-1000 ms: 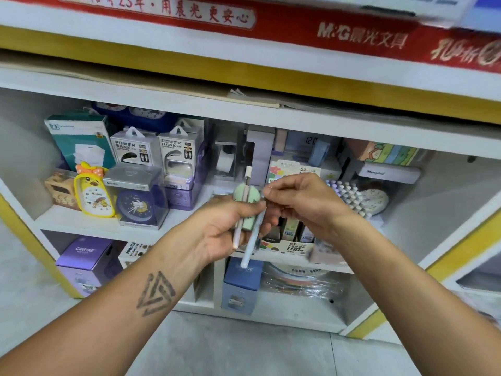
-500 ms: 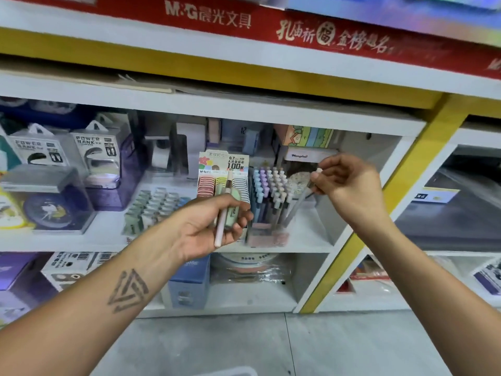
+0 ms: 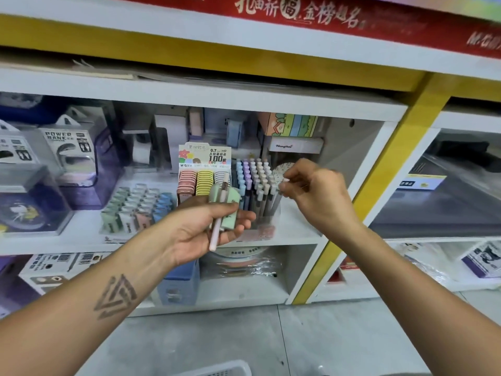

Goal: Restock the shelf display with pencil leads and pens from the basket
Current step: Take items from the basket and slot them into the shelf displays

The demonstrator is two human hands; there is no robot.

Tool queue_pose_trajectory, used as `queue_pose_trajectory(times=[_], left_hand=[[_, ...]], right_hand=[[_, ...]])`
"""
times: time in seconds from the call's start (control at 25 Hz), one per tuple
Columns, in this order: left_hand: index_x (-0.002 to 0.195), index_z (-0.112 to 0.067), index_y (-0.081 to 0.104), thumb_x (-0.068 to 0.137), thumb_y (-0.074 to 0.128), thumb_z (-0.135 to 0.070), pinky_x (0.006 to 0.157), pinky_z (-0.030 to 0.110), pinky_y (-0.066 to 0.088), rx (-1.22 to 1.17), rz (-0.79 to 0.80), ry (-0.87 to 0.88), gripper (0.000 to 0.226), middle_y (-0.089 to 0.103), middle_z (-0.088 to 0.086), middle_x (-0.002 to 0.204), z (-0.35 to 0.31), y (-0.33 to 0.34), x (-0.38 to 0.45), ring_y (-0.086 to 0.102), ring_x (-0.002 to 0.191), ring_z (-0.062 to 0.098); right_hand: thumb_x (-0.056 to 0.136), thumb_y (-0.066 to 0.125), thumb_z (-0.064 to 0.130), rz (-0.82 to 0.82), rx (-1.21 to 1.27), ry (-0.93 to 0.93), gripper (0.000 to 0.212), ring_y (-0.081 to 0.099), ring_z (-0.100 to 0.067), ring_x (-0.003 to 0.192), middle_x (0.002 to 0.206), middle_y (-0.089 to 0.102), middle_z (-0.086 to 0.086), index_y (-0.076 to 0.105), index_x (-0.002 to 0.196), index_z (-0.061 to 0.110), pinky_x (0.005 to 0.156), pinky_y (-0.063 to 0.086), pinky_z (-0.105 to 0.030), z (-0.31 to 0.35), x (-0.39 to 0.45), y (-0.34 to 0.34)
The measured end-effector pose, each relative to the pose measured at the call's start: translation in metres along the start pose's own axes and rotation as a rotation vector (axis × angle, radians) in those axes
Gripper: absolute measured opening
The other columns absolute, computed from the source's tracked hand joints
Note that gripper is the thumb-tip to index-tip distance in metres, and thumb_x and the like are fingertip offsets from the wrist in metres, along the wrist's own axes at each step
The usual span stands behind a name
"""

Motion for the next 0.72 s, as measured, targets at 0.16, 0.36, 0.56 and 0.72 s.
queue_pose_trajectory(times=[0.16,0.36,0.56,0.72], left_hand=[[0.110,0.009,0.061,0.086,0.063,-0.001,0.057,0.030,0.060,0.024,-0.014,0.007,0.026,0.071,0.029,0.099,0.002,0.004,0.003,0.074,0.074,0.028],[0.106,0.010,0.062,0.076,0.068,-0.001,0.062,0.037,0.061,0.009,-0.026,0.024,0.032,0.071,0.030,0.093,0.004,0.007,0.005,0.074,0.079,0.034],[0.100,0.007,0.067,0.078,0.069,0.000,0.063,0.038,0.061,0.024,-0.012,0.002,0.023,0.072,0.026,0.089,0.007,0.006,0.007,0.074,0.079,0.033],[0.096,0.006,0.069,0.072,0.073,0.001,0.062,0.039,0.061,0.033,-0.009,0.014,0.025,0.071,0.025,0.087,0.005,0.005,0.006,0.073,0.079,0.034]], right_hand=[[0.088,0.075,0.016,0.036,-0.028,-0.035,0.012,0.069,-0.011,0.075,0.080,0.071,0.002,0.064,0.089,0.019,0.072,0.057,-0.037,-0.001,-0.002,0.003],[0.085,0.078,0.015,0.095,-0.017,-0.114,0.010,0.068,-0.010,0.072,0.075,0.071,0.005,0.068,0.085,0.016,0.069,0.056,-0.036,0.006,-0.006,0.003],[0.085,0.077,0.011,0.114,0.045,-0.080,0.008,0.069,-0.005,0.072,0.076,0.072,0.004,0.070,0.087,0.010,0.069,0.056,-0.028,0.006,-0.004,0.002],[0.085,0.078,0.011,0.137,0.001,-0.135,0.009,0.068,-0.005,0.071,0.075,0.071,0.004,0.069,0.084,0.011,0.066,0.054,-0.023,0.008,-0.003,0.006]])
Point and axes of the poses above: each hand's wrist, its own x-axis towards the middle knuckle, its own y-axis out of the palm, z = x × y, the point moved 3 cm from there along x, towards the middle knuckle
